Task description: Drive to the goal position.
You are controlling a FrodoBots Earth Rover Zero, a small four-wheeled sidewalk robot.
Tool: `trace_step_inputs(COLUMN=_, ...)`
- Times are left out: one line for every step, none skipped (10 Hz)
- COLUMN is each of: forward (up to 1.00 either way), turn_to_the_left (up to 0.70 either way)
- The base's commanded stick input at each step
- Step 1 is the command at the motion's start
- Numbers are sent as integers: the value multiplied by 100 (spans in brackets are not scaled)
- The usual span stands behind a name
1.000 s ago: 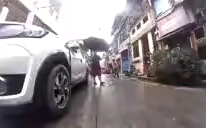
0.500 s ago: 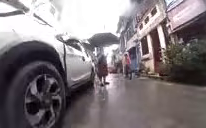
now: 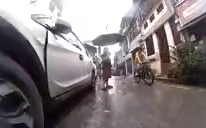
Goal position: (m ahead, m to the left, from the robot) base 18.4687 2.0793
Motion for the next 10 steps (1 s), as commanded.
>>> trace_step_inputs(forward=99, turn_to_the_left=-3)
trace_step_inputs(forward=99, turn_to_the_left=-38)
trace_step_inputs(forward=99, turn_to_the_left=-39)
trace_step_inputs(forward=99, turn_to_the_left=0)
trace_step_inputs(forward=99, turn_to_the_left=0)
trace_step_inputs(forward=99, turn_to_the_left=0)
trace_step_inputs(forward=99, turn_to_the_left=0)
trace_step_inputs(forward=99, turn_to_the_left=0)
trace_step_inputs(forward=99, turn_to_the_left=-7)
trace_step_inputs(forward=99, turn_to_the_left=-38)
